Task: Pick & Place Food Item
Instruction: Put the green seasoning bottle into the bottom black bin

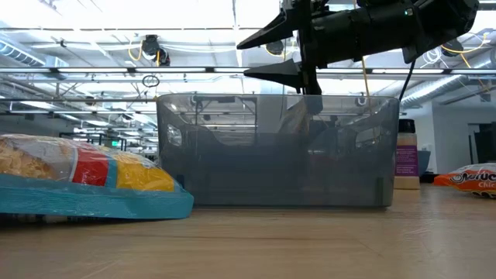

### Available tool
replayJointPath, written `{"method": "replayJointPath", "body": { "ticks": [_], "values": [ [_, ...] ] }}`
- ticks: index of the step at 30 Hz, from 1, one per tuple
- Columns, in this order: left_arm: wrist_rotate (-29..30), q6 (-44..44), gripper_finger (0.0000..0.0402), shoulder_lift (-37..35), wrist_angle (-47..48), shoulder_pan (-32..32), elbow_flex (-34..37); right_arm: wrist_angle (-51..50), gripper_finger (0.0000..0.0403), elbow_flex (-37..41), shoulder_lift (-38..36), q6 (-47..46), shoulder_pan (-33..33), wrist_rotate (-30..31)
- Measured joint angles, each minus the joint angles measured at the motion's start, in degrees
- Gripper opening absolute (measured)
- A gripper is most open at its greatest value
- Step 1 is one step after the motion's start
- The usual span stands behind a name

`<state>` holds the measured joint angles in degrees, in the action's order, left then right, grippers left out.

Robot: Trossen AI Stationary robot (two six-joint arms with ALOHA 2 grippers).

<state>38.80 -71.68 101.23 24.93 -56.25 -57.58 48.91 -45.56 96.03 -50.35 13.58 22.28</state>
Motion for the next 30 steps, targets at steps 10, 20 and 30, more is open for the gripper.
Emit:
{"method": "replayJointPath", "body": {
  "ticks": [10,20,30],
  "values": [
    [0.1,-0.5,0.038,0.0,0.0,0.1,0.0,0.0,0.016,0.0,0.0,0.0,0.0,0.0],
    [0.1,-0.6,0.0235,0.0,0.0,0.1,0.0,0.0,0.016,0.0,0.0,0.0,0.0,0.0],
    [0.0,-0.5,0.0208,0.0,0.0,0.3,0.0,0.0,0.016,0.0,0.0,0.0,0.0,0.0]
  ]
}}
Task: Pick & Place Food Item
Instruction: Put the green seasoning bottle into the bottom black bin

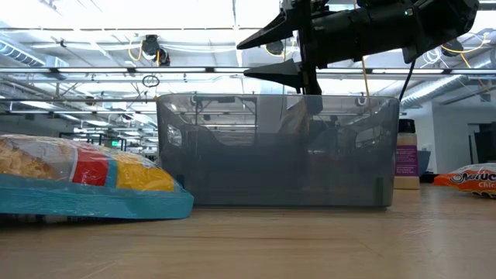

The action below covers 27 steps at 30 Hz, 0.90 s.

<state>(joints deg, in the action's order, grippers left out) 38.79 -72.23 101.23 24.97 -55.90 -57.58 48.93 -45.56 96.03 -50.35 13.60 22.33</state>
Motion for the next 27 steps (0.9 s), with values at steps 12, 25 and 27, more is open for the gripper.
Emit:
{"method": "replayJointPath", "body": {
  "ticks": [12,25,27],
  "values": [
    [-7.7,-0.1,0.0208,-3.5,0.7,1.8,0.1,-0.4,0.016,0.0,0.0,0.1,0.0,0.0],
    [-13.2,1.2,0.0208,-16.4,7.6,1.7,0.0,6.2,0.016,0.0,0.0,2.7,0.0,-0.1],
    [-12.5,1.3,0.0208,-18.8,7.9,2.1,0.0,9.5,0.016,0.0,0.0,4.9,0.0,-0.1]
  ]
}}
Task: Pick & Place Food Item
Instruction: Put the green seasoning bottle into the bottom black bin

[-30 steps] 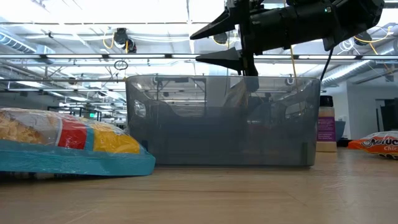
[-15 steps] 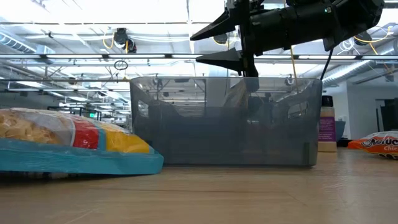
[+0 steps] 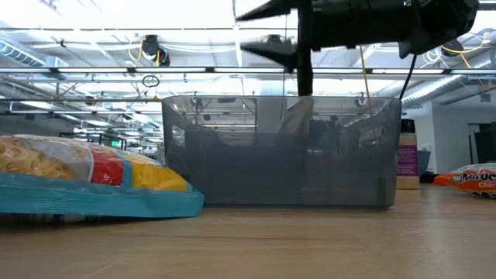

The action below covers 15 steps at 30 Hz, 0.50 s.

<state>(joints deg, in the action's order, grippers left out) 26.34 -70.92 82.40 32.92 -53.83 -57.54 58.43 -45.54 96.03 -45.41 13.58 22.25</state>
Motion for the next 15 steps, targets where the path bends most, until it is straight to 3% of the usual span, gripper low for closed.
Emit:
{"method": "replayJointPath", "body": {
  "ticks": [7,11,15],
  "values": [
    [0.9,3.7,0.0208,-6.7,1.7,3.3,0.0,9.4,0.016,0.0,0.0,4.3,-0.4,-0.4],
    [-1.1,7.3,0.0208,-8.5,1.6,7.0,0.0,10.6,0.017,-1.9,0.0,2.6,-2.1,-6.3],
    [-5.3,10.6,0.0208,-10.0,0.1,11.8,0.0,6.4,0.0203,-9.0,0.0,4.1,-4.1,-13.7]
  ]
}}
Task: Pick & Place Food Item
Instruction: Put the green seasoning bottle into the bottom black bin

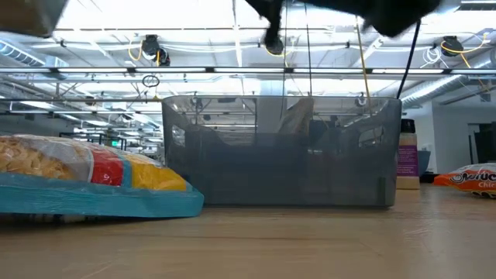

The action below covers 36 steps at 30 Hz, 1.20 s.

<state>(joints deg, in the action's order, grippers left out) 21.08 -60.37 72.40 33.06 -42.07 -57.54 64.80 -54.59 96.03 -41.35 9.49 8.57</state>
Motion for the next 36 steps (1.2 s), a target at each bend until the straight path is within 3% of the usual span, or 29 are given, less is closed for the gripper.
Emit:
{"method": "replayJointPath", "body": {
  "ticks": [8,17,26,31,36],
  "values": [
    [-8.8,5.9,0.0208,-4.0,-8.3,10.4,0.0,-24.1,0.0281,-15.2,0.0,9.8,-5.2,-16.8],
    [-13.1,6.4,0.0208,-6.1,-11.0,22.0,0.0,-25.8,0.0302,-16.3,0.0,5.8,-10.0,-36.6],
    [-17.2,5.4,0.0208,-4.1,-13.1,29.4,-2.7,-31.6,0.0294,-16.3,0.0,8.9,-13.2,-38.8],
    [-17.2,10.6,0.0208,0.5,-3.2,30.8,-11.7,-32.1,0.0293,-16.3,0.0,8.2,-14.4,-38.9],
    [-22.1,18.0,0.0208,6.3,4.8,33.0,-19.2,-31.4,0.0293,-16.3,0.0,8.0,-14.8,-38.7]
  ]
}}
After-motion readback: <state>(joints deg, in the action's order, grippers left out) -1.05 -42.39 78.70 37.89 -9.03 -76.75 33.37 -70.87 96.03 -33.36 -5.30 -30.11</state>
